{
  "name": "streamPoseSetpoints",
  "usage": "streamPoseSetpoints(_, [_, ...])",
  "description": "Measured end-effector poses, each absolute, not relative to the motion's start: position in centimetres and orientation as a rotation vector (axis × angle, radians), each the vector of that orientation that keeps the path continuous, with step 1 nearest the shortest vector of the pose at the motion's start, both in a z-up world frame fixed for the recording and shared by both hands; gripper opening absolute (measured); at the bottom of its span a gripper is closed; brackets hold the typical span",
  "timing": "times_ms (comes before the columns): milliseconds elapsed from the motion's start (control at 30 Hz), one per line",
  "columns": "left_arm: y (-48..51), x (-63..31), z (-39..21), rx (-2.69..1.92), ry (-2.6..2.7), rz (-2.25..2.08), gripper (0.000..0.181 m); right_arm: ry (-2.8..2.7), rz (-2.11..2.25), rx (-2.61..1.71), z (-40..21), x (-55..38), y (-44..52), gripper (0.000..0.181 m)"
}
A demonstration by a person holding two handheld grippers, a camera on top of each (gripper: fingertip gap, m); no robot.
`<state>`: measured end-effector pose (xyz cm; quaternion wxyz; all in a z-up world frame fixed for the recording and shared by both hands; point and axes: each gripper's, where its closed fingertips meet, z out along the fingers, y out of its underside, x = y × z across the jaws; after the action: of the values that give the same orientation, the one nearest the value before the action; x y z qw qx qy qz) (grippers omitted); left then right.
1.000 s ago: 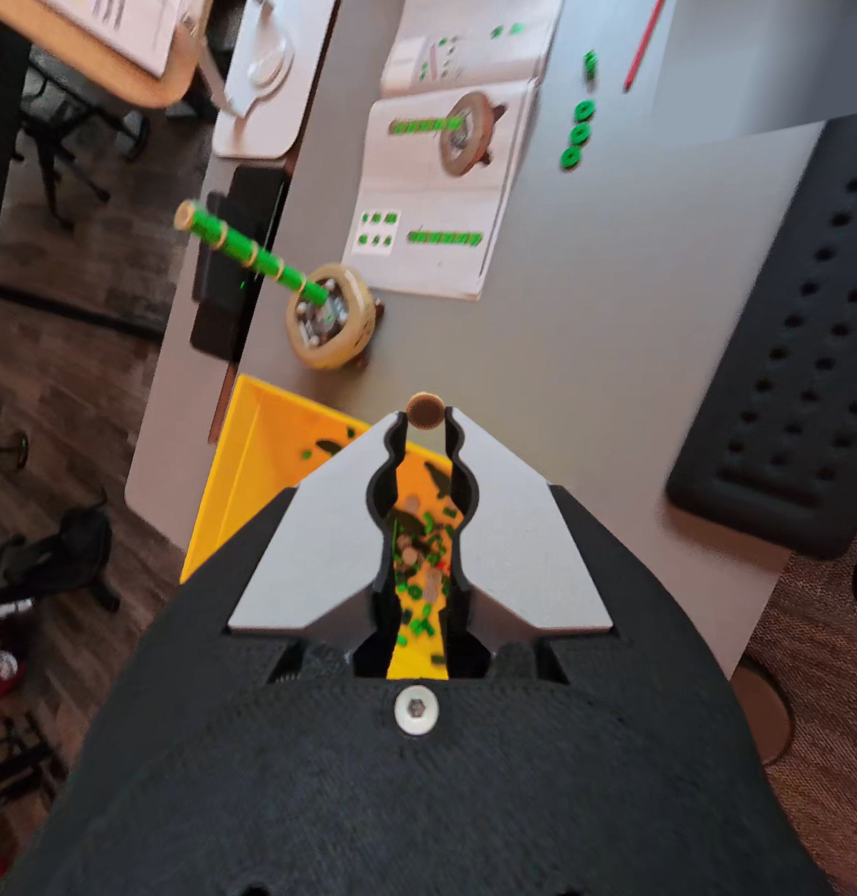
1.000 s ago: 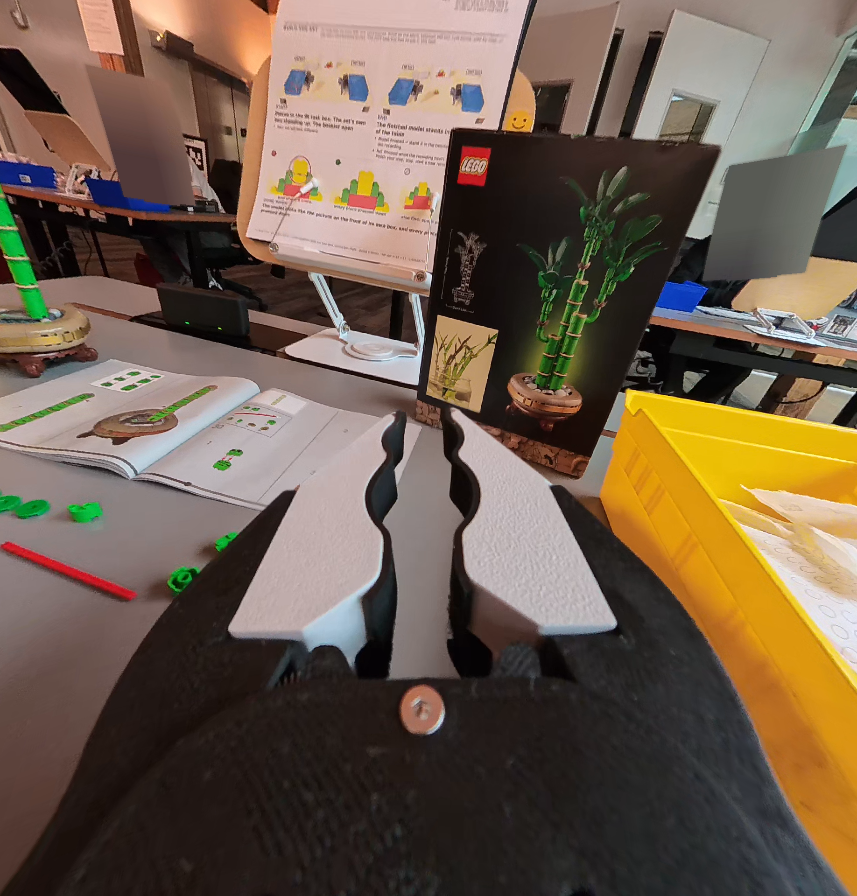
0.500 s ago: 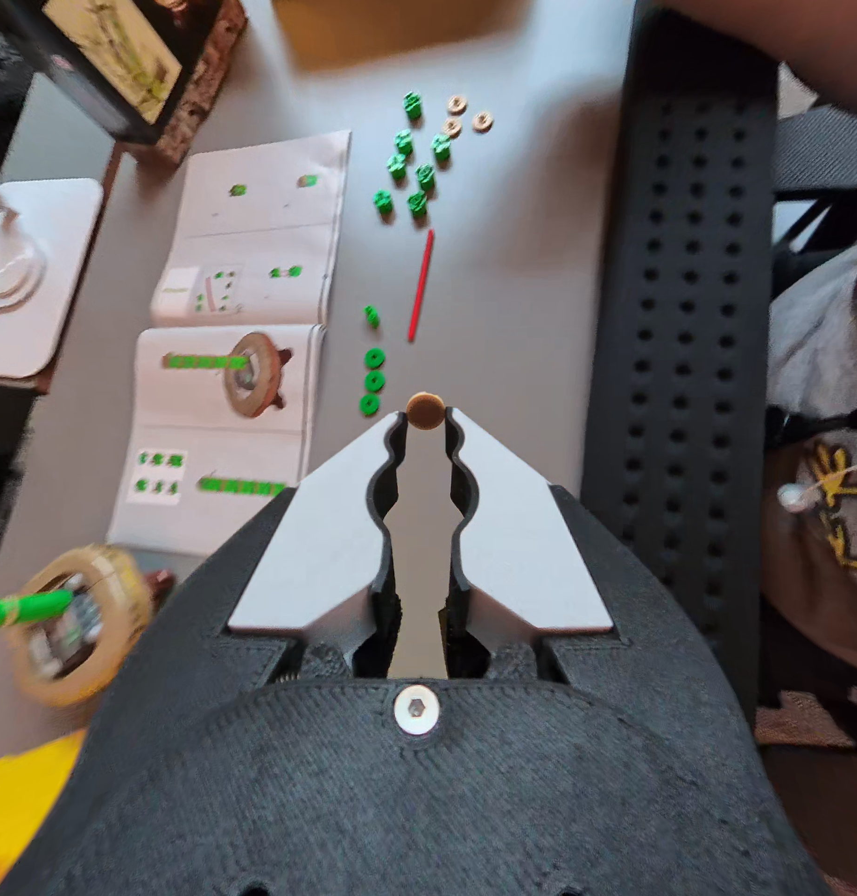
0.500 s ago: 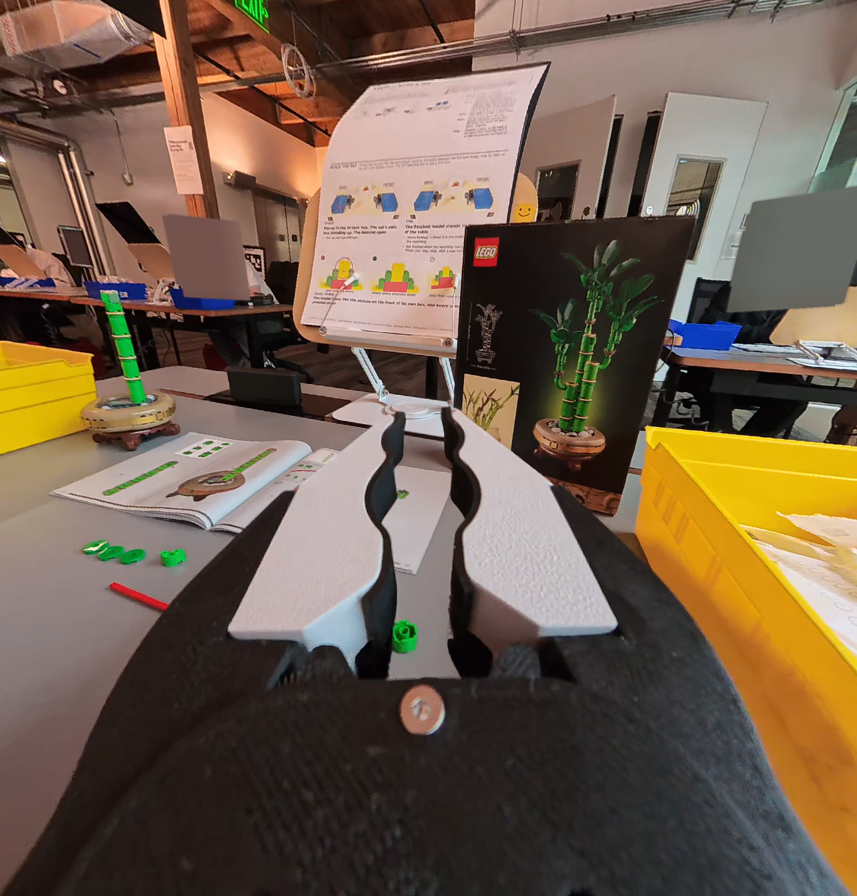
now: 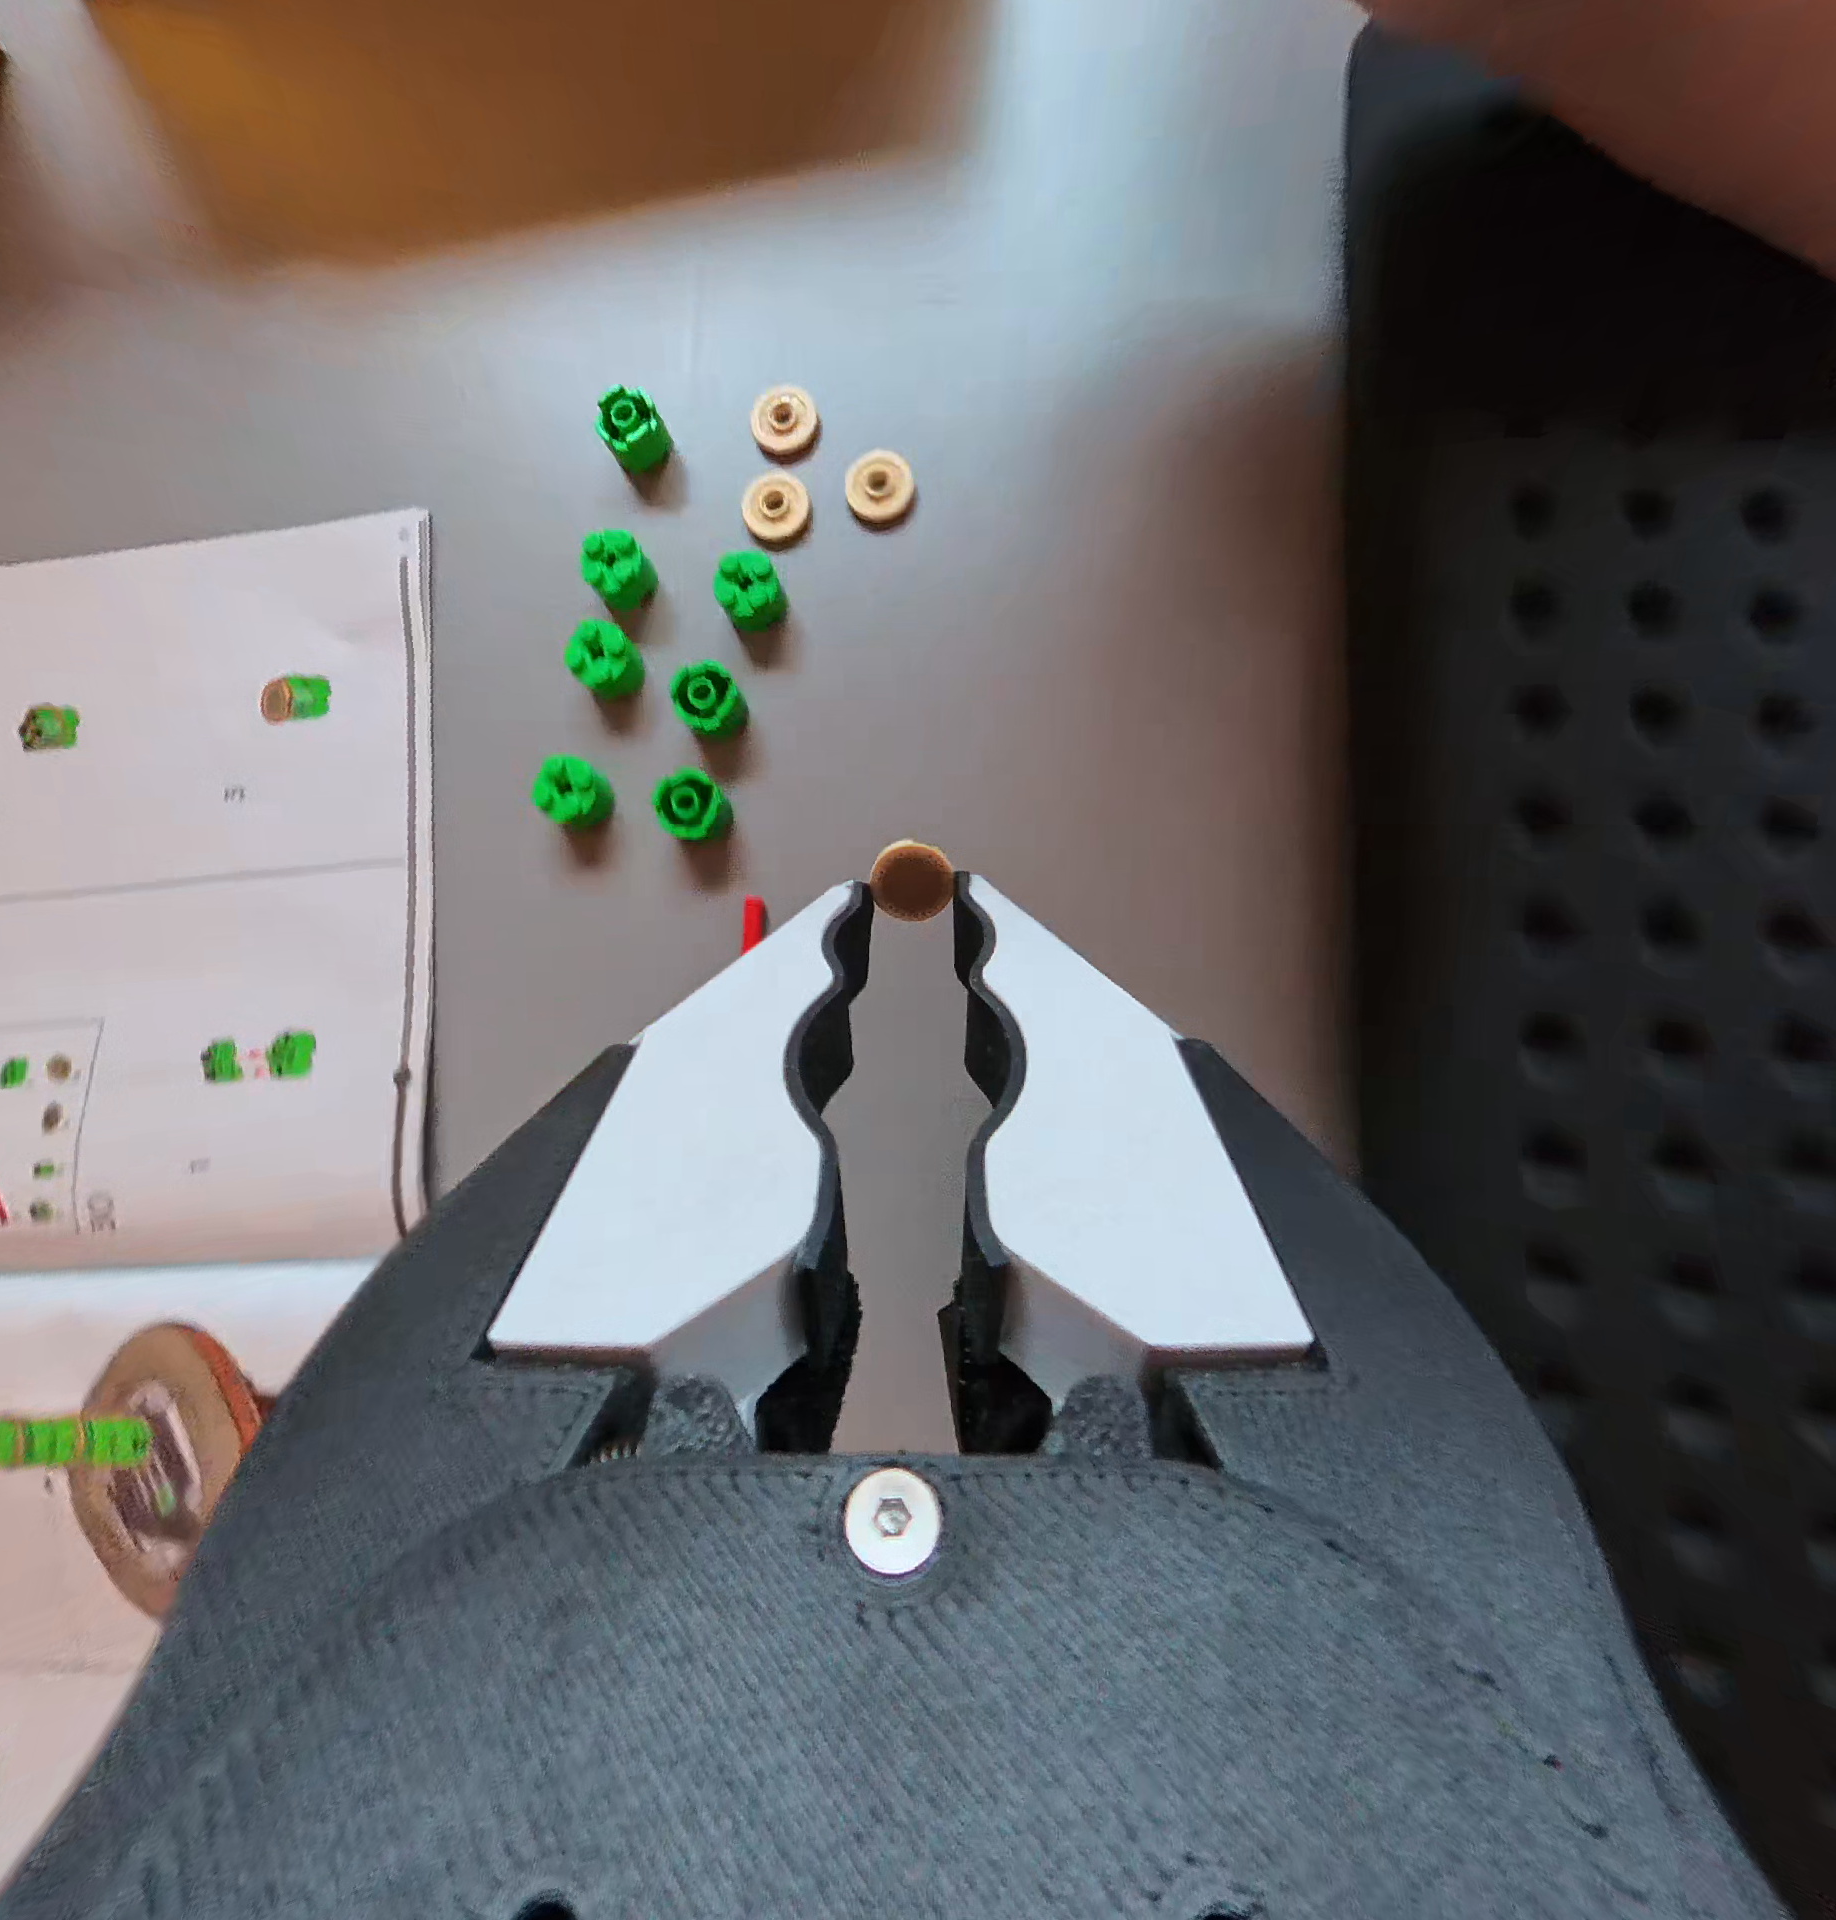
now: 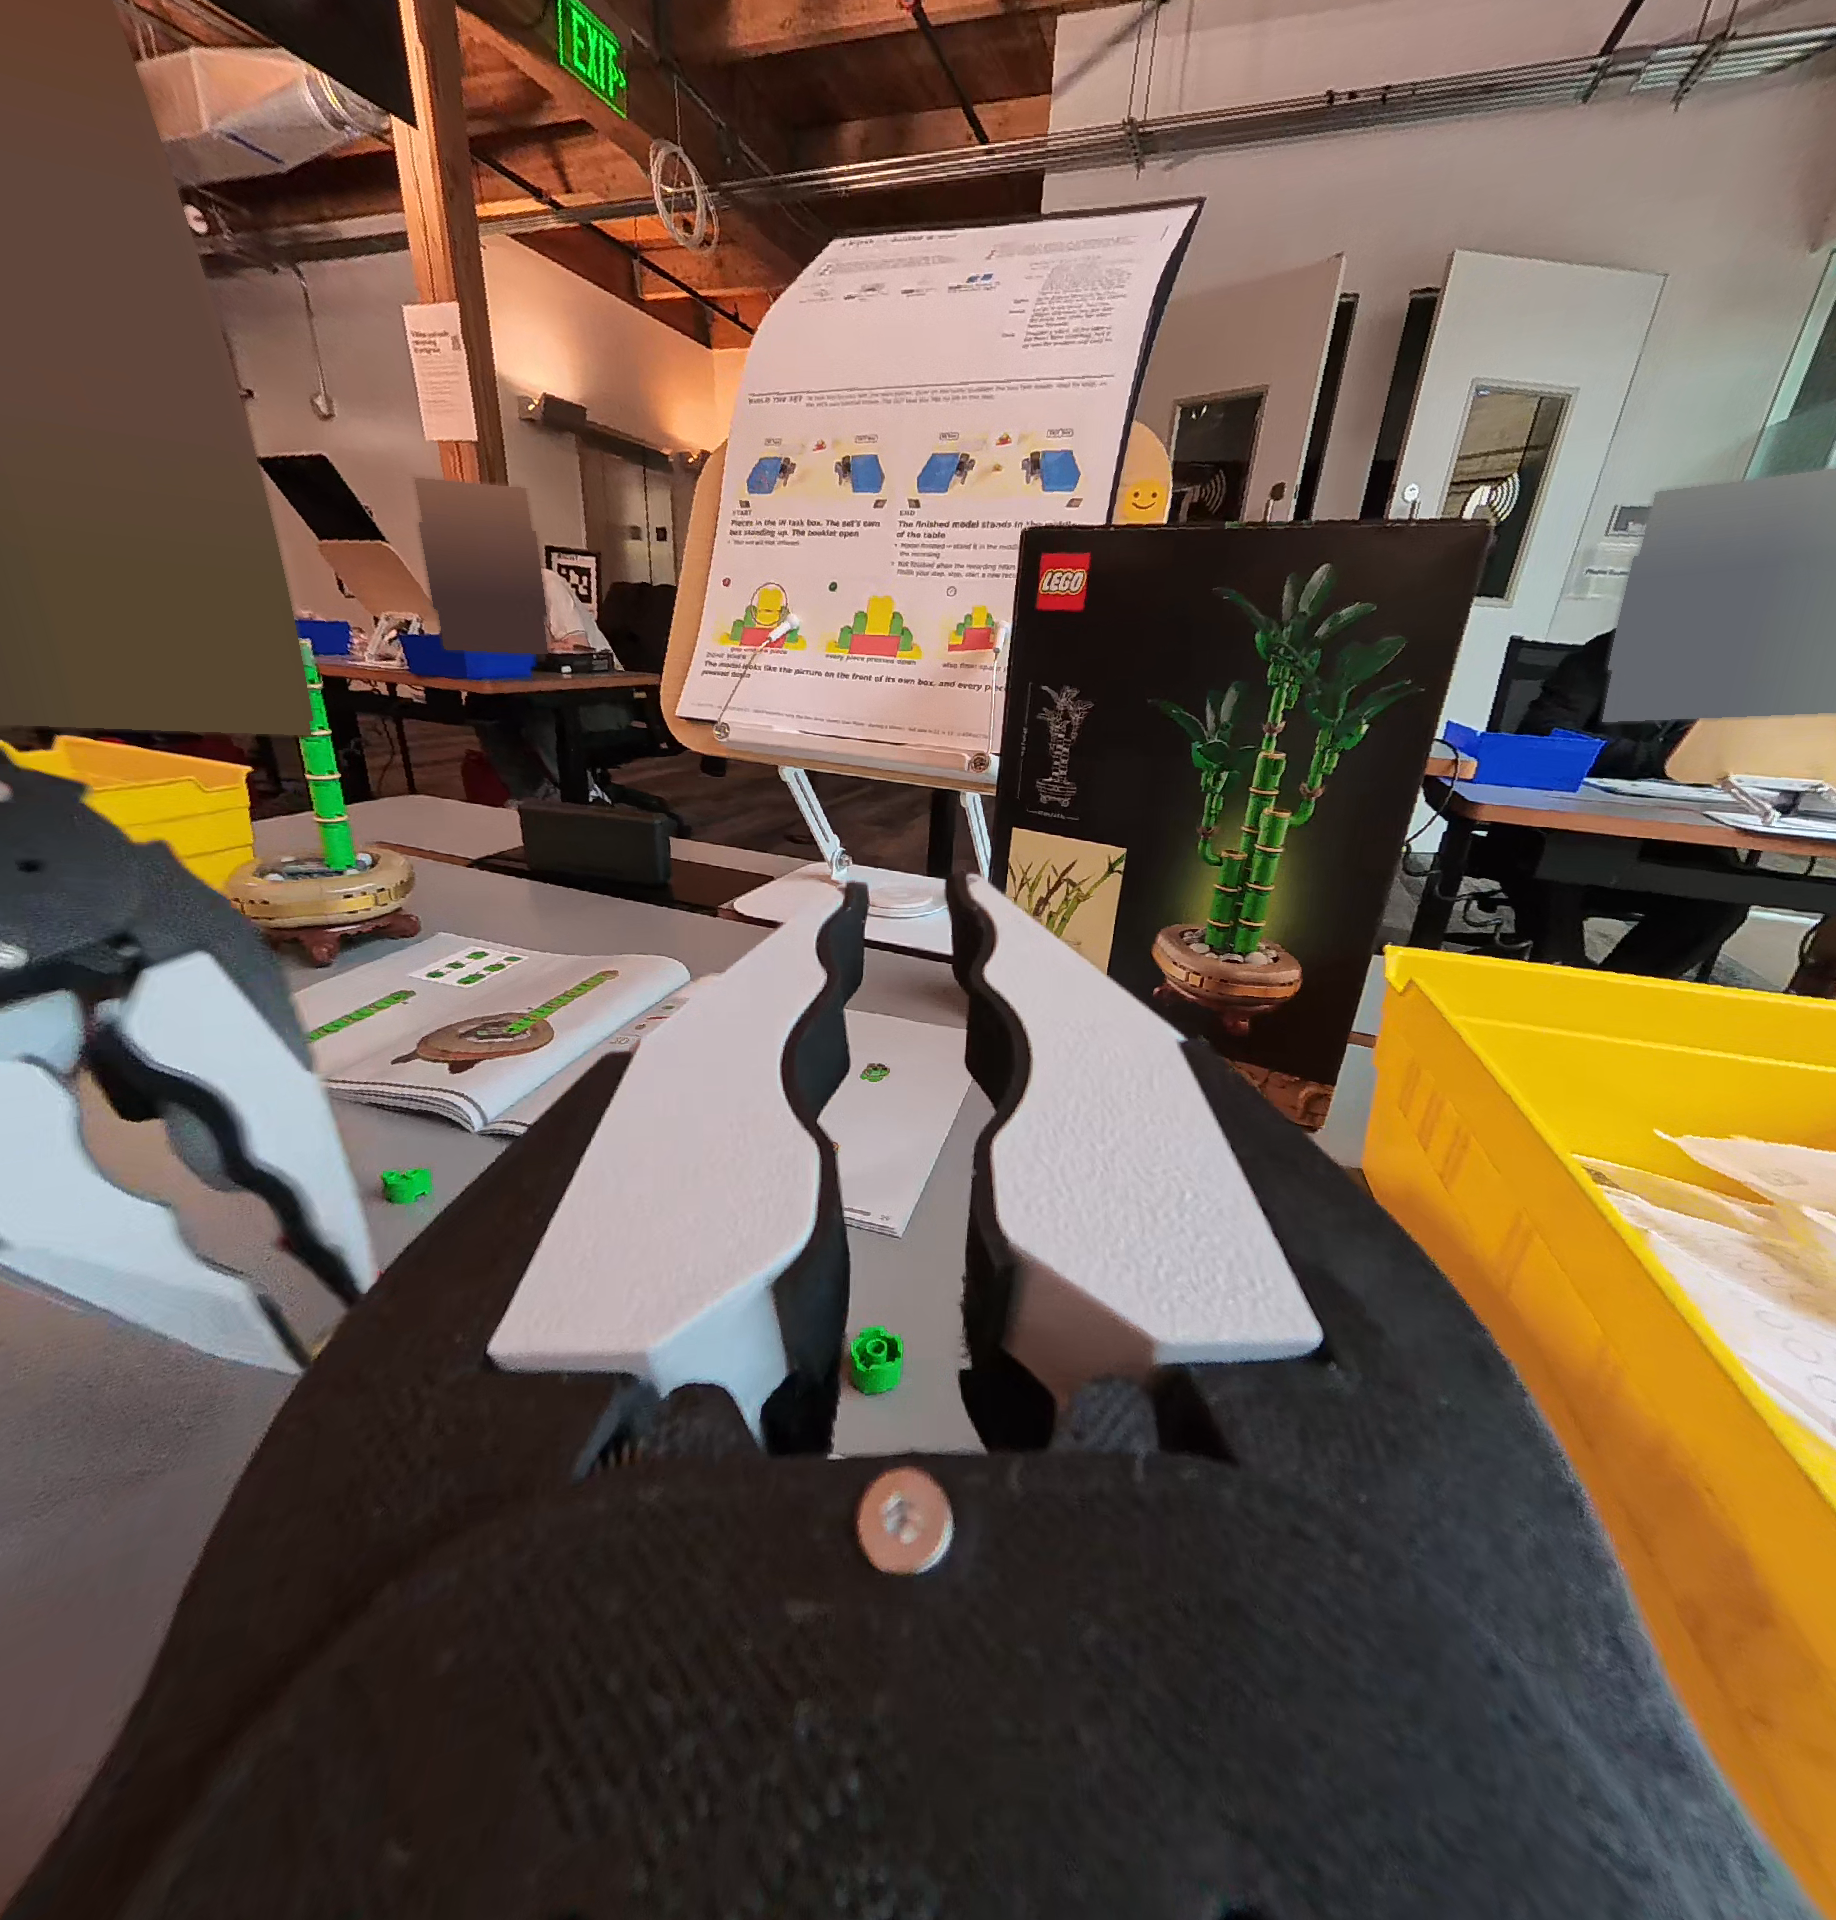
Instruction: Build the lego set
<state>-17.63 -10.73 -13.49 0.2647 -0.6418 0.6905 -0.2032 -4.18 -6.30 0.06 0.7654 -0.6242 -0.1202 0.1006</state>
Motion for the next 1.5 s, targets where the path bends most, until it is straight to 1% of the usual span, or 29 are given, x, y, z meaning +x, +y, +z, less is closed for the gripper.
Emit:
streamPoseSetpoints(33, [-10.4,-16.8,-13.8,-1.738,1.875,-0.537,0.014,-0.256,0.228,-1.35,0.2,-4.1,-6.4,0.016])
streamPoseSetpoints(233, [-10.0,-13.4,-16.0,-1.791,1.958,-0.531,0.014,-0.213,0.269,-1.364,0.2,-3.5,-6.4,0.016])
streamPoseSetpoints(467, [-10.0,-12.6,-17.1,-1.89,2.011,-0.591,0.014,-0.212,0.304,-1.376,0.1,-3.7,-6.5,0.017])
streamPoseSetpoints(733, [-9.3,-12.5,-17.4,-1.846,2.067,-0.443,0.014,-0.22,0.319,-1.359,0.5,-3.9,-6.9,0.018])
streamPoseSetpoints(867, [-9.4,-12.6,-17.1,-1.821,2.085,-0.427,0.029,-0.217,0.32,-1.354,0.6,-3.8,-7.0,0.018])
streamPoseSetpoints(900, [-9.4,-12.8,-16.5,-1.823,2.069,-0.462,0.029,-0.213,0.317,-1.35,0.7,-3.7,-7.1,0.018])
streamPoseSetpoints(967, [-8.5,-13.5,-14.1,-1.822,1.962,-0.56,0.029,-0.204,0.317,-1.336,1.0,-3.5,-7.3,0.018])
streamPoseSetpoints(1033, [-6.6,-15.0,-10.4,-1.802,1.807,-0.636,0.028,-0.197,0.322,-1.328,1.1,-3.3,-7.3,0.018])
streamPoseSetpoints(1167, [-1.3,-20.8,-0.1,-1.652,1.412,-0.593,0.032,-0.206,0.341,-1.351,0.7,-3.7,-7.0,0.018])
streamPoseSetpoints(1300, [0.1,-28.0,9.0,-1.493,1.08,-0.606,0.036,-0.24,0.326,-1.386,0.0,-4.4,-6.6,0.019])
streamPoseSetpoints(1367, [-0.4,-31.2,12.2,-1.387,0.965,-0.643,0.041,-0.251,0.315,-1.399,-0.2,-4.6,-6.4,0.019])
streamPoseSetpoints(1433, [-0.9,-34.1,14.7,-1.314,0.85,-0.667,0.034,-0.257,0.313,-1.417,-0.6,-4.7,-6.1,0.019])
streamPoseSetpoints(1500, [-1.2,-36.4,15.6,-1.332,0.805,-0.679,0.035,-0.26,0.314,-1.438,-1.0,-4.8,-5.8,0.019])
